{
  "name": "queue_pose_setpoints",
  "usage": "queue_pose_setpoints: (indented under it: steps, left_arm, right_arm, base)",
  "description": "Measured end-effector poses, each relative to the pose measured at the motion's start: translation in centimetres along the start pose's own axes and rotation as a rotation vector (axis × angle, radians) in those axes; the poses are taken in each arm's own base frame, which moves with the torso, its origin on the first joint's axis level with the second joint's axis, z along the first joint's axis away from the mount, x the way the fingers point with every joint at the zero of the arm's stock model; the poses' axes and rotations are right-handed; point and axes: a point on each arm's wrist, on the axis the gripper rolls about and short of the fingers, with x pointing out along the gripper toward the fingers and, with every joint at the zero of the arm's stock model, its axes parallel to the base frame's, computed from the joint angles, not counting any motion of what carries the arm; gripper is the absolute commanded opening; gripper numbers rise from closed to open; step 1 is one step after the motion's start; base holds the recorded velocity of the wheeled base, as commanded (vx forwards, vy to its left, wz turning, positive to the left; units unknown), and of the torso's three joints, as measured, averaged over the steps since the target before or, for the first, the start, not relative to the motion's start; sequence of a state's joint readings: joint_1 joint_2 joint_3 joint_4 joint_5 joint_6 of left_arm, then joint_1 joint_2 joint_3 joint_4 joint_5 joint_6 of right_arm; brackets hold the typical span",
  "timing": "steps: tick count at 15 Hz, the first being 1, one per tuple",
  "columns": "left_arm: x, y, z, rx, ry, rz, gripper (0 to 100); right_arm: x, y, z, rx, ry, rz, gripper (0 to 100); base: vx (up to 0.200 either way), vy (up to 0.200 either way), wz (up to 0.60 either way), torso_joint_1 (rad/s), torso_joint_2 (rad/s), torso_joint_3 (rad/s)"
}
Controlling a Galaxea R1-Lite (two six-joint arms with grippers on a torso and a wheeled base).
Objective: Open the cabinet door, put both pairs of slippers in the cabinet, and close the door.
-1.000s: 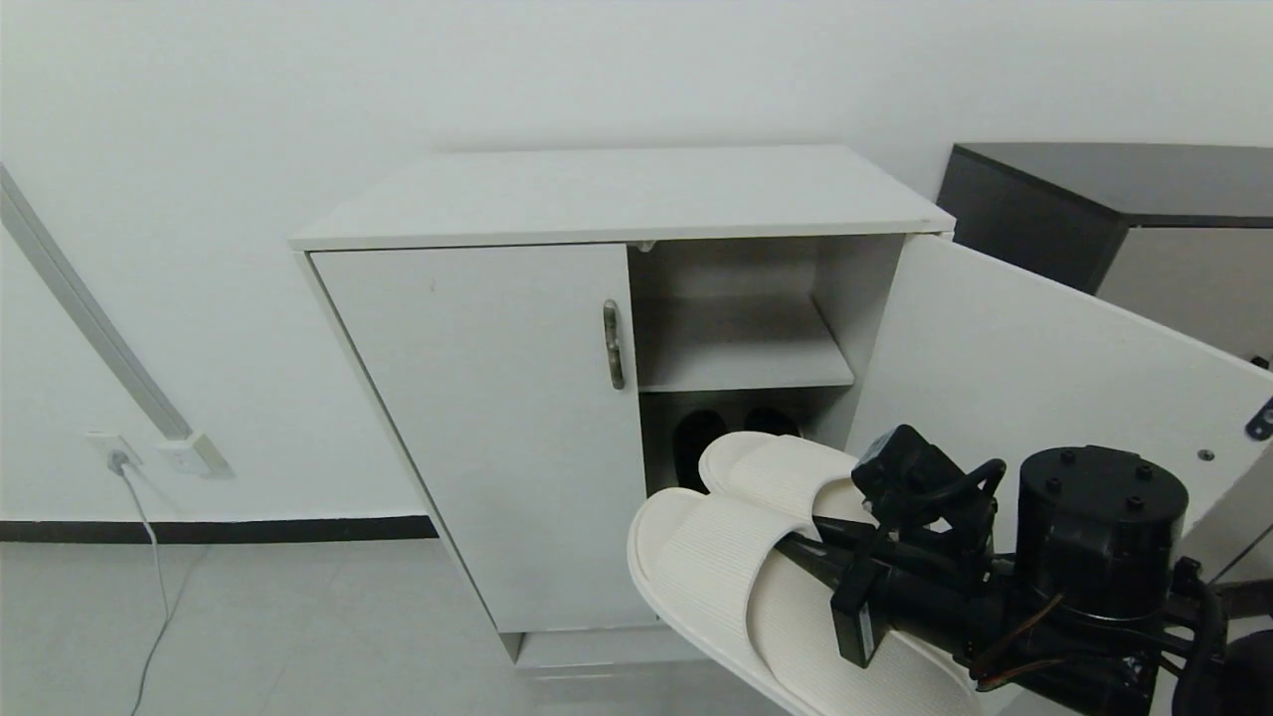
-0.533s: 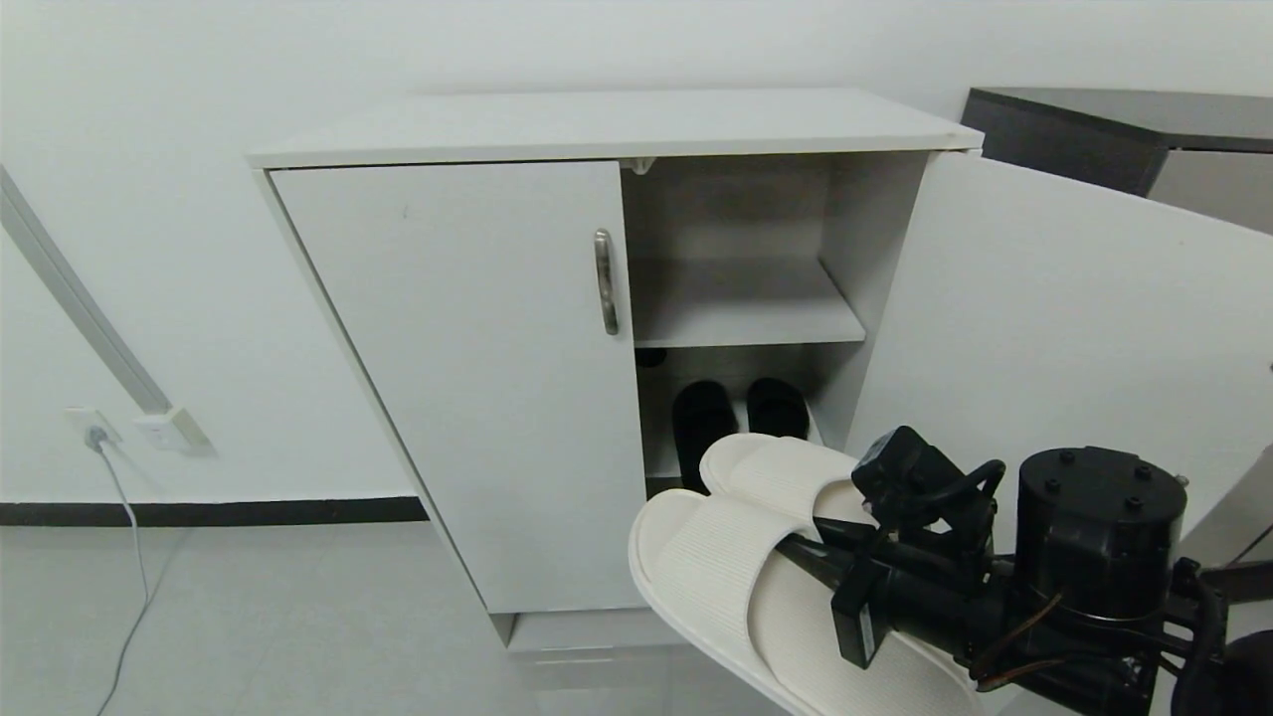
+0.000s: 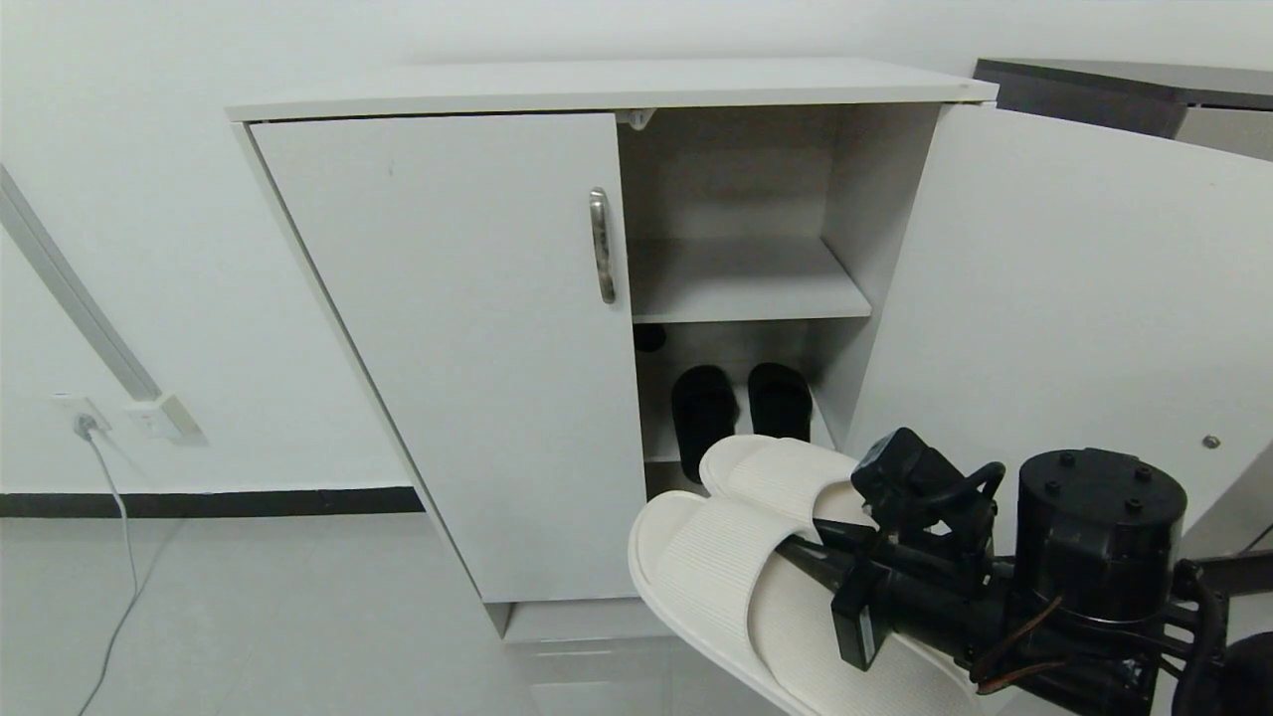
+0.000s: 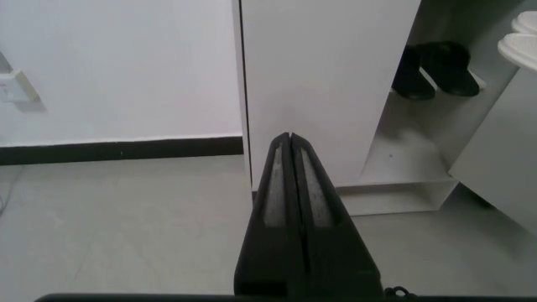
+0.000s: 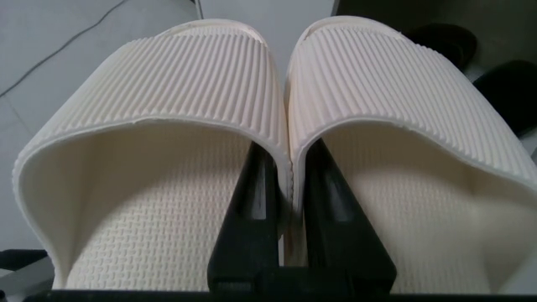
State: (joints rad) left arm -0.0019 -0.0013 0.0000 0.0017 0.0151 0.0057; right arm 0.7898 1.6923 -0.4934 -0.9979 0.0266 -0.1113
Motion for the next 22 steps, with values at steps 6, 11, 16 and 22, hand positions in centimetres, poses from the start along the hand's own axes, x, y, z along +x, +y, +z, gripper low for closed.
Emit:
queue_pose_setpoints:
  steps: [6,11,16,22]
  left_arm:
    - [0.0,0.0,0.0,-0.001,0.0,0.001,0]
    - [0.0,0.0,0.0,-0.001,0.0,0.0,0]
    - [0.0,0.0,0.0,-0.001,0.0,0.0,0]
    - [0.0,0.0,0.0,-0.001,0.0,0.0,0]
  right_arm:
    - [0.9,0.4,-0.1,-0.005,-0.038,-0.014,0]
    - [4.9,1.8,1.2,0.094,-0.074,-0.426,0]
    - [9.3,2.9,3.8,0.183,-0.008,-0.688,0]
    - [9.6,1.8,9.5,0.212,-0.037,-0.79,0]
  base:
    - [0.0,0.0,0.0,0.0,0.0,0.0]
    - [0.0,0.0,0.0,0.0,0.0,0.0]
    - [0.0,0.0,0.0,0.0,0.0,0.0]
    - [0.0,0.0,0.0,0.0,0.0,0.0]
